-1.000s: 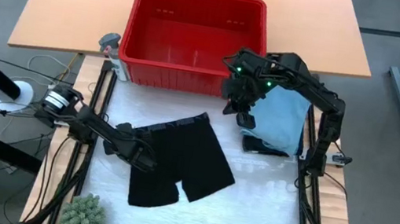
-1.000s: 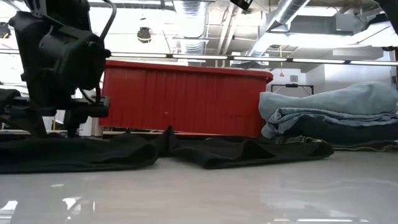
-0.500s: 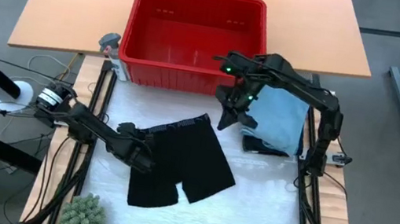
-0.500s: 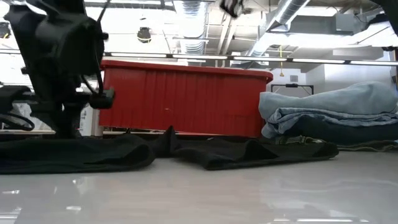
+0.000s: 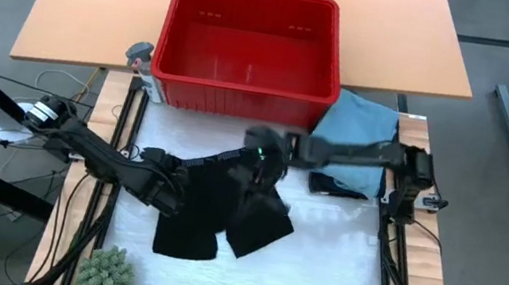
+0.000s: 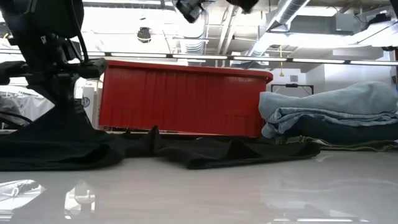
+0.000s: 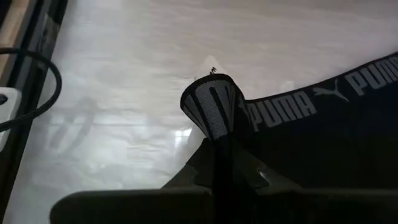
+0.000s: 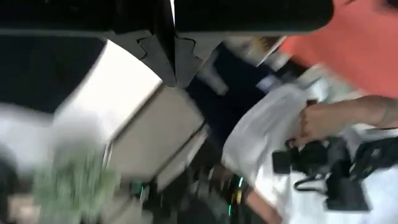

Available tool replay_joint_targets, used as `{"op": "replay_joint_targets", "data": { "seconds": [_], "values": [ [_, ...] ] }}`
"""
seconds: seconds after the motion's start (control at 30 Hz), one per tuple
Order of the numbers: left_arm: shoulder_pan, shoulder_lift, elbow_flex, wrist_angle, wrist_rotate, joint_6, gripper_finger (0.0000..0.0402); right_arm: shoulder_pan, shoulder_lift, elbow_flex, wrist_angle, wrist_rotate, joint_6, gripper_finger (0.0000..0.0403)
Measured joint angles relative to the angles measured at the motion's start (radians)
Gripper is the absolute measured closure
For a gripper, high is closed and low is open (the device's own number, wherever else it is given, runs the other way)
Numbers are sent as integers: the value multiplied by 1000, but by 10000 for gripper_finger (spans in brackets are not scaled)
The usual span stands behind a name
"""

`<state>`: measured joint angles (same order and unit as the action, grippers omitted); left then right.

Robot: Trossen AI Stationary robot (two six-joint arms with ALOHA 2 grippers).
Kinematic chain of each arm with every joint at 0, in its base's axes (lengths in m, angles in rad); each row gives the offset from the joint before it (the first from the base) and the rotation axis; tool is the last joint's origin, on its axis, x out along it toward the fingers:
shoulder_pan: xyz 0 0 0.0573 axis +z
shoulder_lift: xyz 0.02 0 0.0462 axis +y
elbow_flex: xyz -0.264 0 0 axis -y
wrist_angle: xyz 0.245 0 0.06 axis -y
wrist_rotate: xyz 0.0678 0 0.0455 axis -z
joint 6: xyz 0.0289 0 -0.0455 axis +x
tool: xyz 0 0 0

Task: Fold Laundry from Bin
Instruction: Fold the black boxer short

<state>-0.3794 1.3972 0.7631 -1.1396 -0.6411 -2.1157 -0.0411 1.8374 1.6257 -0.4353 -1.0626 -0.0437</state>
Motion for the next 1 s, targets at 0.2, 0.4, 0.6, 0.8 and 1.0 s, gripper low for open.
{"op": "replay_joint_targets", "data": {
  "seconds": [0.2,0.4,0.6,0.8,1.0],
  "values": [
    [0,4,0,25,0,99,401,102,35,-191,676,288,346,388],
    [19,4,0,35,-19,115,393,206,213,-215,864,414,549,388],
    [25,4,0,75,-28,107,395,294,353,-190,980,431,586,388],
    [27,4,0,83,-37,126,398,308,463,-111,943,706,557,388],
    [27,4,0,84,-26,117,398,299,484,-33,673,996,440,388]
  ]
}}
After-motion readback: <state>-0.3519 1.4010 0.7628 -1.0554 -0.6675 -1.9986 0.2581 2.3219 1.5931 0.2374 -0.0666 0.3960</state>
